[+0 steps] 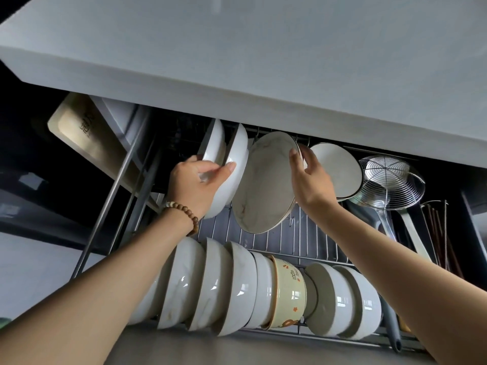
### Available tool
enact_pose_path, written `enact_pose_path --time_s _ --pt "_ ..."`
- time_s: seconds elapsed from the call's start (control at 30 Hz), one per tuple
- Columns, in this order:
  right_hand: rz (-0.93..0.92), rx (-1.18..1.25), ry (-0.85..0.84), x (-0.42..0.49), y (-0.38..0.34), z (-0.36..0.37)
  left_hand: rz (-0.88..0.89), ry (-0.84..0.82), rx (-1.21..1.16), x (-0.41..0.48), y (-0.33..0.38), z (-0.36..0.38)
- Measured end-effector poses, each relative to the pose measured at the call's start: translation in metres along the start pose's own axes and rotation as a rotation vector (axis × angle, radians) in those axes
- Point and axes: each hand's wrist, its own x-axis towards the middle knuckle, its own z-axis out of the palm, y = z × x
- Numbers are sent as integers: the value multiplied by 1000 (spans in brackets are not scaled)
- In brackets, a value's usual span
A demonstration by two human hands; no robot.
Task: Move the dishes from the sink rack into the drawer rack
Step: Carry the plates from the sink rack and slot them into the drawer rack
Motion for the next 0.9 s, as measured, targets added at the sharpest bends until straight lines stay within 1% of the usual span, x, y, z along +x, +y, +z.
enact_pose_path --time_s 0.23,0.43,0.63,0.7,0.9 --pt "-86 -162 7 -4 -15 15 9 2 -16 -1 3 -2" --pt "-47 -185 2 5 -31 19 0 3 -19 -2 3 -4" --pt "-30 -248 -54 12 -42 29 -10 7 -41 -3 4 -2" --pt "-1 -202 -103 15 -42 30 -11 4 -46 -3 3 -2" --pt "119 130 -261 13 -39 24 9 -19 -28 0 -2 2"
